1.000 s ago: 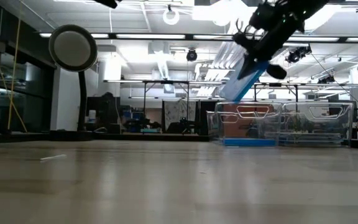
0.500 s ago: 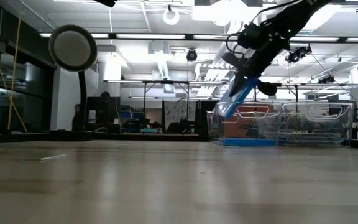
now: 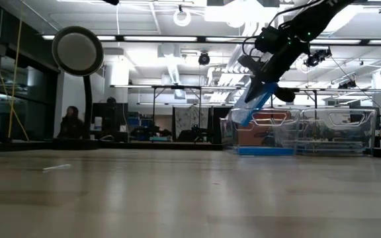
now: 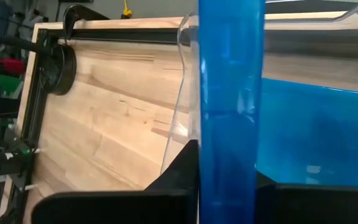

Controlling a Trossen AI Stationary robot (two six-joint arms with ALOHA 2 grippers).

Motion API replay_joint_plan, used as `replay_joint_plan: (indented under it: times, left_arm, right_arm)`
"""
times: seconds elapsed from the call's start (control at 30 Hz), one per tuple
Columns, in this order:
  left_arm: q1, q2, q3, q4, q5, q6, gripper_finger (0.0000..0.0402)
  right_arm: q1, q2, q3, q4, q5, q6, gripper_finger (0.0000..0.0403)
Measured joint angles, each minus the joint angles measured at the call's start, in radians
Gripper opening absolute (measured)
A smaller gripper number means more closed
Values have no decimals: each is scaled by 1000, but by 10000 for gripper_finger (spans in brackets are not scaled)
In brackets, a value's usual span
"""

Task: Pick & place jewel cases by type
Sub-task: Put the left blue CD case into the left transparent bin

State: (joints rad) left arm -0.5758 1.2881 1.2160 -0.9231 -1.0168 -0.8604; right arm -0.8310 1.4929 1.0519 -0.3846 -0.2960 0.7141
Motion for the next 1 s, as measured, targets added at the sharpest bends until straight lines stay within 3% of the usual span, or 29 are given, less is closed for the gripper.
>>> replay_joint_plan:
  times: [0.63, 1.0]
  left_arm:
    - [0, 1, 0, 9, -46, -39, 117]
    - [0, 1, 0, 10, -74, -65, 117]
  right_arm:
    - [0, 0, 0, -40, -1, -45, 130]
    - [9, 0, 0, -23, -44, -24, 174]
